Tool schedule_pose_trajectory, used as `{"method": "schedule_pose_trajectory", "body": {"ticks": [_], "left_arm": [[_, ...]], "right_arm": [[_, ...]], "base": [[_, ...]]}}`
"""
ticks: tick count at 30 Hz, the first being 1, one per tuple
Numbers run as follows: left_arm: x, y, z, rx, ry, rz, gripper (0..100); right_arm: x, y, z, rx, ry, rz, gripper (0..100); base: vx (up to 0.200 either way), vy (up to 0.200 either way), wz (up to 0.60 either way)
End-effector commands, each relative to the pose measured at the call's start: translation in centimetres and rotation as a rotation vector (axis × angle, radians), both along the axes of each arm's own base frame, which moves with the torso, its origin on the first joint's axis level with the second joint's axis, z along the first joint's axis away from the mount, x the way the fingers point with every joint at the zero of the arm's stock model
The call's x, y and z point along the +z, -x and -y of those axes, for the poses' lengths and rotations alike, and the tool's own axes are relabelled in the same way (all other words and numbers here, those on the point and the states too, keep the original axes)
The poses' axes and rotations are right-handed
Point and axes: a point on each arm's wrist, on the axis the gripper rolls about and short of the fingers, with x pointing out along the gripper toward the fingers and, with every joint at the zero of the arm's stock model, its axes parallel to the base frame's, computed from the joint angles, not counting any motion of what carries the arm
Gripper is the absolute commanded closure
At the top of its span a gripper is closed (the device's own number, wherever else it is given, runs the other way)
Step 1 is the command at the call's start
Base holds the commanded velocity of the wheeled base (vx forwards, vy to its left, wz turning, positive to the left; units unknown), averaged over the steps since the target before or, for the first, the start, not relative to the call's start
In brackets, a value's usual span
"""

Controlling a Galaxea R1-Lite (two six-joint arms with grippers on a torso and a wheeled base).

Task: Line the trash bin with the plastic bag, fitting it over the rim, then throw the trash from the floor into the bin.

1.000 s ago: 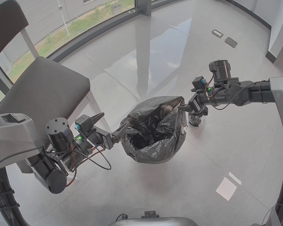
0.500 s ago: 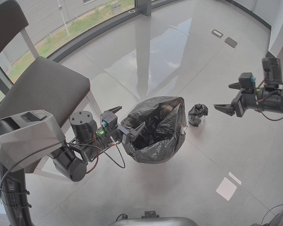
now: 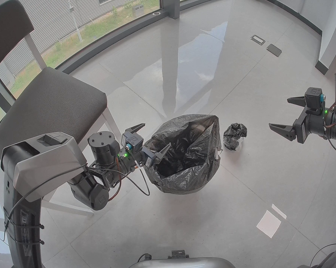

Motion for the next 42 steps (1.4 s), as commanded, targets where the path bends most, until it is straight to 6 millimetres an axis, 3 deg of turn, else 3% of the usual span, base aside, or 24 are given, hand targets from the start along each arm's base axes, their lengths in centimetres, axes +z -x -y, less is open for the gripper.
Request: {"method": "schedule_pose_trajectory", "body": {"ticks": [1,8,18,24,30,42], "left_arm": [[0.5,0.4,-0.3,-0.008,0.054,0.021,0],[0.3,0.1,-0.2,0.025,0.098,0.036,0],[1.5,2.2,-0.1,0.026,0.118,-0.011,0],[-0.4,2.8,-0.4,0.026,0.013,-0.027,0],[-2.1,1.3,0.4,0.011,-0.147,-0.015,0],[-2.0,-1.7,2.4,0.001,-0.187,-0.048,0]], "right_arm": [[-0.5,-0.4,-0.1,-0.003,-0.003,-0.020,0],[-0.8,-0.4,-0.1,-0.004,-0.008,-0.032,0],[-0.8,-0.4,-0.1,-0.004,-0.010,-0.032,0],[-0.8,-0.4,-0.3,0.002,-0.008,-0.033,0],[-0.9,-0.4,-0.6,0.015,-0.007,-0.036,0],[-0.7,-0.3,-0.8,0.022,-0.008,-0.030,0]], "base": [[0.000,0.000,0.00],[0.057,0.000,0.00],[0.140,0.000,0.00],[0.000,0.000,0.00],[0.000,0.000,0.00],[0.000,0.000,0.00]]}}
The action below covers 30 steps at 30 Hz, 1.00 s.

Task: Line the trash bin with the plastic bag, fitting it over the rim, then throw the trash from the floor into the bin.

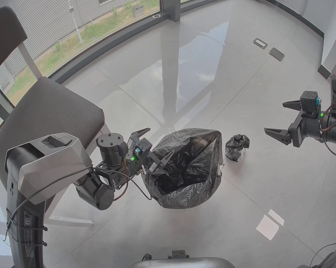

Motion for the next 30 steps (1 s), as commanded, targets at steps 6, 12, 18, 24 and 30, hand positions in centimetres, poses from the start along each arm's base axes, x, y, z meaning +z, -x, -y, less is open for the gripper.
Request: {"method": "schedule_pose_trajectory", "body": {"ticks": [6,12,18,24,30], "left_arm": [[-0.5,-2.1,2.4,-0.026,-0.014,-0.012,0],[-1.3,-2.7,2.4,-0.022,-0.020,-0.029,0],[-1.5,-2.4,2.6,-0.029,-0.023,-0.034,0],[-1.9,-2.5,2.7,-0.031,-0.025,-0.045,100],[-2.3,-2.5,2.8,-0.022,-0.025,-0.057,100]], "right_arm": [[0.0,0.0,0.0,0.003,-0.001,0.002,0],[0.1,0.0,0.0,0.005,-0.002,0.004,0],[0.1,0.0,0.0,0.005,-0.002,0.004,0],[0.2,0.1,0.0,0.004,-0.003,0.006,0],[0.3,0.2,0.0,0.006,-0.005,0.011,0]], "base": [[0.000,0.000,0.00],[0.000,0.000,0.00],[0.000,0.000,0.00],[0.000,0.000,0.00],[0.000,0.000,0.00]]}}
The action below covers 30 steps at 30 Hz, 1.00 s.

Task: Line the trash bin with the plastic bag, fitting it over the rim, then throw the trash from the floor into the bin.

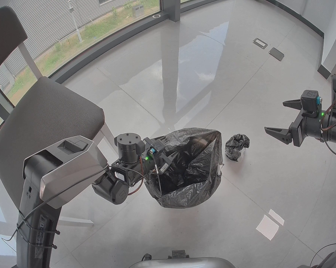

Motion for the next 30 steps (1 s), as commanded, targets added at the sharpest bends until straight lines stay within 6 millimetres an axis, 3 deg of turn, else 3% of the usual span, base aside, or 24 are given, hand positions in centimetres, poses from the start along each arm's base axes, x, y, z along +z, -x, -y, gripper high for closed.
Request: {"method": "schedule_pose_trajectory", "body": {"ticks": [1,5,14,27,30], "left_arm": [[-0.1,0.0,0.0,0.001,-0.002,-0.004,100],[0.1,-0.2,-0.1,0.004,0.002,0.000,100],[4.1,-2.5,0.8,0.052,0.117,0.103,100],[4.6,-3.1,0.0,0.070,0.126,0.119,100],[5.8,-3.4,0.4,0.064,0.173,0.134,100]], "right_arm": [[0.1,0.0,0.0,0.001,-0.002,0.004,0],[0.3,0.0,0.0,-0.003,-0.004,0.010,0],[0.3,0.3,0.2,-0.012,-0.018,0.005,0],[0.0,0.1,0.2,-0.012,-0.016,-0.006,0],[0.0,0.0,0.2,-0.012,-0.015,-0.007,0]], "base": [[0.000,0.000,0.00],[0.000,0.000,0.00],[0.000,0.000,0.00],[0.000,0.000,0.00],[0.000,0.000,0.00]]}}
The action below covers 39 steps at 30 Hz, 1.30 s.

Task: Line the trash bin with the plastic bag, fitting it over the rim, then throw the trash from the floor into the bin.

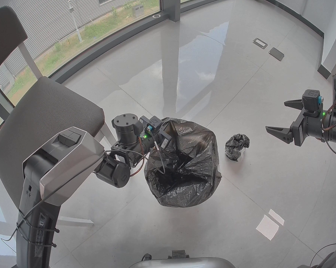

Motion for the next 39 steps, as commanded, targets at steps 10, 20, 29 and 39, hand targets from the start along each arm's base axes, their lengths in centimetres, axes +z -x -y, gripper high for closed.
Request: {"method": "schedule_pose_trajectory", "body": {"ticks": [10,20,29,39], "left_arm": [[1.2,-0.6,0.6,-0.003,0.064,0.025,100],[-0.1,-0.8,0.7,-0.009,0.068,0.027,0],[-0.4,0.3,-0.3,-0.002,0.072,0.008,0],[-4.1,1.4,-2.1,0.017,0.067,-0.117,0]], "right_arm": [[-0.1,-0.1,0.0,-0.001,0.001,-0.004,0],[-0.2,-0.1,0.1,-0.004,0.002,-0.007,0],[-0.2,-0.2,0.6,-0.024,0.001,-0.006,0],[0.1,0.5,1.0,-0.035,0.000,0.000,0]], "base": [[0.000,0.000,0.00],[0.000,0.000,0.00],[0.000,0.000,0.00],[0.000,0.000,0.00]]}}
